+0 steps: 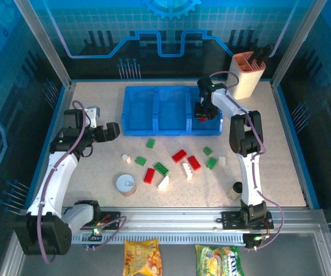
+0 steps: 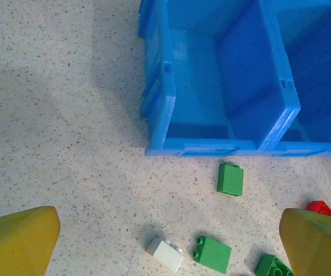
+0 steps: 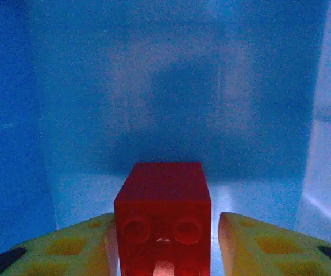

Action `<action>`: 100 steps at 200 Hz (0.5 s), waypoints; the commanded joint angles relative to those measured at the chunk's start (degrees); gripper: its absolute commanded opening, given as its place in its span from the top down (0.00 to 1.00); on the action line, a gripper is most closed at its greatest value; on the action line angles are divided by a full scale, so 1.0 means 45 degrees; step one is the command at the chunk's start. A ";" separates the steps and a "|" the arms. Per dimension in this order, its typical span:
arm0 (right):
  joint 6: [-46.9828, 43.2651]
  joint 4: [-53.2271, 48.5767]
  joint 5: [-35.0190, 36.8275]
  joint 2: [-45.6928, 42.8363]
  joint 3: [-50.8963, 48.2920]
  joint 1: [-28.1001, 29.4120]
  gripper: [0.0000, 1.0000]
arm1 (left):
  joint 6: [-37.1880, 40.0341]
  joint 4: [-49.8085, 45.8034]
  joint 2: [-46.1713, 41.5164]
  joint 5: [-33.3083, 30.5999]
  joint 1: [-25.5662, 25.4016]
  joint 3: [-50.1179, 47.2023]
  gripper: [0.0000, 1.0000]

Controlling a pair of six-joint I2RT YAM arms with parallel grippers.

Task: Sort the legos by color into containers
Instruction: Place the lego in the container.

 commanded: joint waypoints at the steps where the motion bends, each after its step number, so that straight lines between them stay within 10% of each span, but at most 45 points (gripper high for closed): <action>1: 0.0038 -0.0352 0.0064 -0.0442 -0.0072 -0.0141 0.49 | 0.0139 0.0163 0.0018 0.0220 0.0139 -0.0138 0.01; 100: -0.0046 -0.0680 0.0076 -0.3591 -0.1448 0.0030 0.46 | 0.0037 -0.1123 0.1571 0.0315 0.0125 0.0670 0.05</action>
